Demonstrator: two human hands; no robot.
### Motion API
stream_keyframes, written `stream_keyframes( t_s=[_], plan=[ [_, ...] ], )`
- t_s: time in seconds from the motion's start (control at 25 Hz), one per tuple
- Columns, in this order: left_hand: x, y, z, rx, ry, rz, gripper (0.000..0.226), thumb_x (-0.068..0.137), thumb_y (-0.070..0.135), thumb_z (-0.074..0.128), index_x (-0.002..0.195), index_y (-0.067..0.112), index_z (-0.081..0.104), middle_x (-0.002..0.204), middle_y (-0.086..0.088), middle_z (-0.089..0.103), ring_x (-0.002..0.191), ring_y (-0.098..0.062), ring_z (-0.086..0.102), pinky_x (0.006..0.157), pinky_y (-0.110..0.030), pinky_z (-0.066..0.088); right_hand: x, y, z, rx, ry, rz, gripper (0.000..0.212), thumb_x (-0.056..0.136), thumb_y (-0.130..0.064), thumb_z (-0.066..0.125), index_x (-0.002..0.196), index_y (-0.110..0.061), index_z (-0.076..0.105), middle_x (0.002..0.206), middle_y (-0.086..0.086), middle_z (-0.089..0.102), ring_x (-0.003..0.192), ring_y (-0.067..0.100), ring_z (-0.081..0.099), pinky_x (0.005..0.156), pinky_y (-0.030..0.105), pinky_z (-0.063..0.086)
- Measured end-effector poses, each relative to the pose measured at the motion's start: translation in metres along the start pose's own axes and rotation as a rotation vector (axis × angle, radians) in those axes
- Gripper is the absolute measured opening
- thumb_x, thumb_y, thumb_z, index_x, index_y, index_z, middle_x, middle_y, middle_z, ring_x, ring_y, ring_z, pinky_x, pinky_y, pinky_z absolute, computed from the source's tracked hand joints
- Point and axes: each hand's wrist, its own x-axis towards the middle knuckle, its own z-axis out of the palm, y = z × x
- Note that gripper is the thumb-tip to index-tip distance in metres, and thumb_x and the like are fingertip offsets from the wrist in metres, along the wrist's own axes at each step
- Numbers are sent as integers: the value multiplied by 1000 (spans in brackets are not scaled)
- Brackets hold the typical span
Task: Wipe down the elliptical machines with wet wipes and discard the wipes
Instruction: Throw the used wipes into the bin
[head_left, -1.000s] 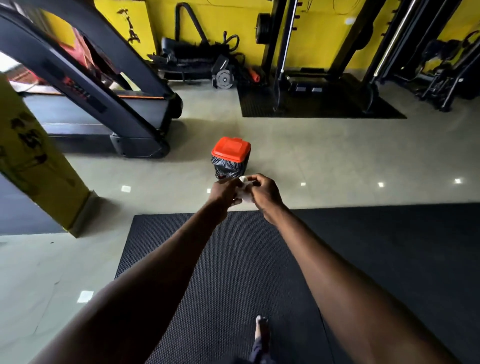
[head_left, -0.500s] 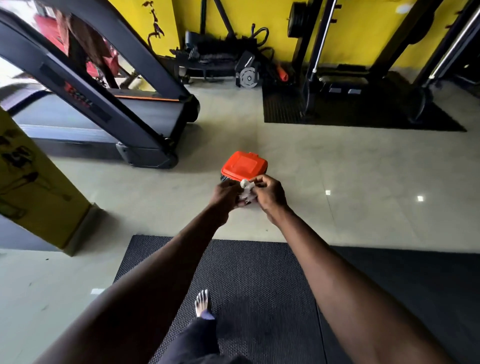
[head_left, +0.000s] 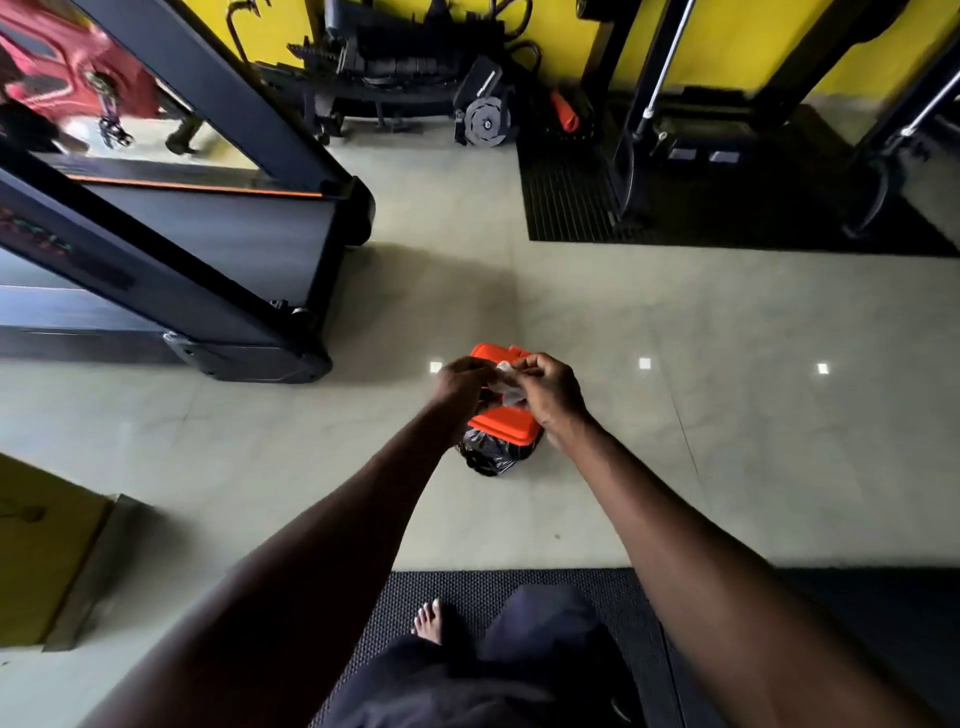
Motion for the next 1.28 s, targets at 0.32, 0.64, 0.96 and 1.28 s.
stream_keyframes(
  t_s=[0.32, 0.64, 0.96, 1.28],
  plan=[
    [164, 46, -16, 39, 32, -15, 21, 90, -4, 54, 76, 12, 55, 73, -11, 59, 63, -22, 58, 62, -29, 51, 161, -18, 45, 26, -95, 36, 15, 87, -13, 70, 78, -14, 58, 79, 11, 67, 56, 15, 60, 46, 21, 48],
    [344, 7, 13, 226, 57, -262, 26, 89, -11, 50, 76, 11, 53, 65, -11, 55, 51, -15, 52, 43, -18, 45, 321, 60, 56, 67, -127, 363, 15, 85, -8, 70, 92, -12, 58, 64, 5, 60, 43, 11, 50, 43, 21, 43],
    [441, -91, 7, 237, 134, -633, 22, 91, -3, 52, 77, 12, 61, 66, -5, 56, 45, -10, 52, 52, -24, 43, 419, 192, 77, -312, -291, 579, 16, 80, -15, 72, 72, -21, 59, 74, 1, 64, 69, 24, 62, 64, 41, 56],
    [559, -167, 22, 207, 131, -701, 17, 93, 9, 54, 102, 14, 68, 95, -9, 63, 84, -24, 57, 70, -31, 45, 510, 285, 115, -573, -315, 518, 33, 89, -8, 56, 120, 3, 59, 116, 21, 57, 106, 31, 58, 67, 16, 33]
  ],
)
